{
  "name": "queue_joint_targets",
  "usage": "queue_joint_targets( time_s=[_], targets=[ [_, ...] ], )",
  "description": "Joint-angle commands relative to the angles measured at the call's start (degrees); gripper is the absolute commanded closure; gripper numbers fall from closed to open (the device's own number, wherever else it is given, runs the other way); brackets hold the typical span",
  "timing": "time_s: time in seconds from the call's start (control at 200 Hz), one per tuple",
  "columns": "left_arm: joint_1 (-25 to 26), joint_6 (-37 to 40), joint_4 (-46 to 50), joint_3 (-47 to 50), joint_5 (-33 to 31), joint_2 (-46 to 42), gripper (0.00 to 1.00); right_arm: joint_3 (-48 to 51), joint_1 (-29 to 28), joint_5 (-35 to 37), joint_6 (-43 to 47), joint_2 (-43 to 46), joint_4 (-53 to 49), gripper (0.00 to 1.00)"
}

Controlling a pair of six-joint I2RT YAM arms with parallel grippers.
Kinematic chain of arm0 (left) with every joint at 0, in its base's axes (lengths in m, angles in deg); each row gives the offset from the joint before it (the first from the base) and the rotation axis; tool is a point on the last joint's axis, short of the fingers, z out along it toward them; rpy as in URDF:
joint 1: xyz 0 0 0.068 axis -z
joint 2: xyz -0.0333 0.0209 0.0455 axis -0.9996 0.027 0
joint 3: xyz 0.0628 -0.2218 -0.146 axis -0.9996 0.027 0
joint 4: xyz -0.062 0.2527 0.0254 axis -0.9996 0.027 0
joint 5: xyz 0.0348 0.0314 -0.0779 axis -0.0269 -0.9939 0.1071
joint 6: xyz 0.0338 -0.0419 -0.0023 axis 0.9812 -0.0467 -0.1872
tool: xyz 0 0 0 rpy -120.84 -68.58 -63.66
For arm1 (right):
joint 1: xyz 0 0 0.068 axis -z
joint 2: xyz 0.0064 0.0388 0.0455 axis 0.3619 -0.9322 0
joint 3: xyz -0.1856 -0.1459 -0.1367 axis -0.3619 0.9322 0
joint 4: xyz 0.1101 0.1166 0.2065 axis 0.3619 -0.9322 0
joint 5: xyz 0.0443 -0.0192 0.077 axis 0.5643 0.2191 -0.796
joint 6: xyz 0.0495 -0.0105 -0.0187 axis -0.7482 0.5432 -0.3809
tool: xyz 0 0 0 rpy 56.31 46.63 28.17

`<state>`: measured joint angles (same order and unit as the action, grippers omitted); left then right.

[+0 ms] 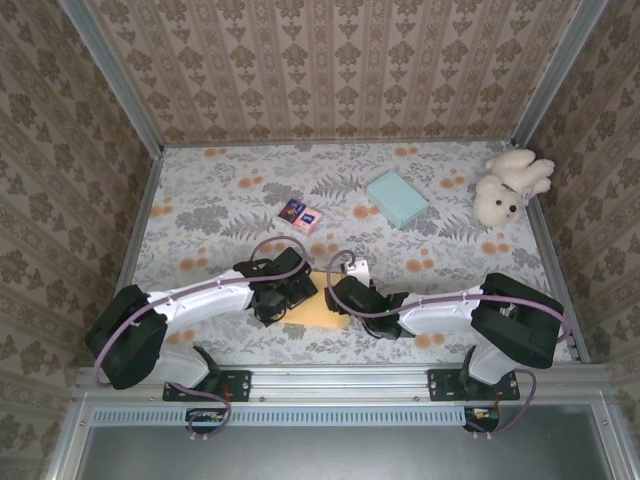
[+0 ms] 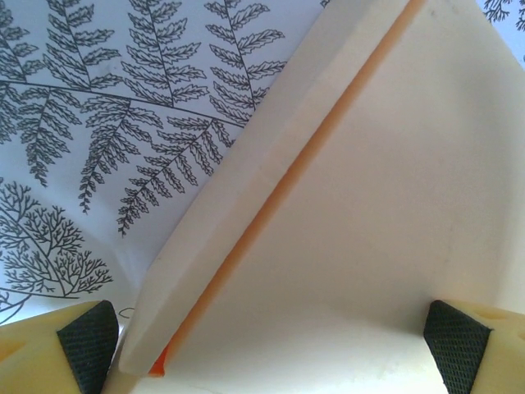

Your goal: Fold the paper box

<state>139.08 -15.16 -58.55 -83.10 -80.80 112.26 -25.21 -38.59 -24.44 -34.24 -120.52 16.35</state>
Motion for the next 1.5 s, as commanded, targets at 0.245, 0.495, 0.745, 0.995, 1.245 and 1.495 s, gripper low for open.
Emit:
queue_joint_targets(
  time_s=[0.245, 0.495, 0.745, 0.995, 1.245, 1.495],
  targets=[
    [-0.89, -1.04, 0.38, 3.23, -0.31, 3.21, 0.02, 1.38, -0.26, -2.22, 1.19, 2.45, -5.2, 0.33],
    [-1.42, -0.31, 0.8, 3.97, -0.59, 3.15, 0.02, 2.79, -1.39, -0.69, 1.53, 9.62, -9.0, 0.33],
    [-1.95, -0.96, 1.04, 3.77, -1.16, 3.22, 0.02, 1.73, -3.51, -0.83, 1.59, 15.18, -15.86, 0.35],
    [-3.82, -1.16, 0.5, 2.58, -1.79, 5.03, 0.02, 4.65, -4.17, -4.71, 0.43, 14.95, -11.35, 0.38],
    [-4.14, -0.49, -0.97, 1.66, -0.21, 8.45, 0.03, 5.17, -4.18, -6.68, 1.37, 12.53, -7.22, 0.39],
    [-4.14, -0.19, -1.85, 1.67, 0.6, 9.45, 0.03, 5.36, -3.69, -7.36, 0.02, 11.4, -4.59, 0.38]
  ],
)
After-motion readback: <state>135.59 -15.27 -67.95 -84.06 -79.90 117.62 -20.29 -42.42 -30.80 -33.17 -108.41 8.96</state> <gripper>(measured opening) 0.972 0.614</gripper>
